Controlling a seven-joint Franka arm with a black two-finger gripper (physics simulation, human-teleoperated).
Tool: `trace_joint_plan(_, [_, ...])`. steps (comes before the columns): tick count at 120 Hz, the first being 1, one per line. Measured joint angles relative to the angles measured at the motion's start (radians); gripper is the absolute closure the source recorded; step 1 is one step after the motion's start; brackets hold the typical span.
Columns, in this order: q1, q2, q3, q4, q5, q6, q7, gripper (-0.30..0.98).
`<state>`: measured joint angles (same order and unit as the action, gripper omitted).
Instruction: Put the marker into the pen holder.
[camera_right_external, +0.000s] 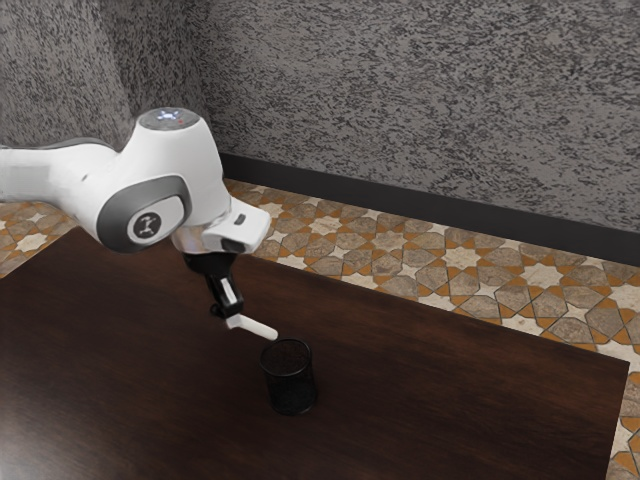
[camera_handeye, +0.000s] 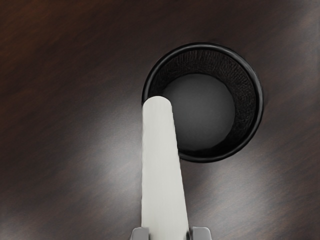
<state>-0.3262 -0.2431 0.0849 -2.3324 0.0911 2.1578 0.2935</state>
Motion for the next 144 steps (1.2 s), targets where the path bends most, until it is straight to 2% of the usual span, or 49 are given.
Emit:
trace_joint_plan(28, [-0.007, 0.044, -0.022, 0.029, -0.014, -0.017, -0.022, 0.77])
trace_joint_plan(62, [0.003, 0.164, -0.019, 0.087, -0.043, -0.019, -0.036, 0.76])
trace_joint_plan(89, [0.055, 0.234, -0.005, 0.093, -0.053, -0.019, -0.041, 0.73])
trace_joint_plan(134, [0.027, 0.248, -0.028, 0.156, -0.079, -0.052, -0.041, 0.68])
trace_joint_plan(137, [0.022, 0.255, -0.03, 0.159, -0.08, -0.055, -0.041, 0.66])
trace_joint_plan(144, [0.011, 0.278, -0.033, 0.174, -0.085, -0.062, -0.038, 0.53])
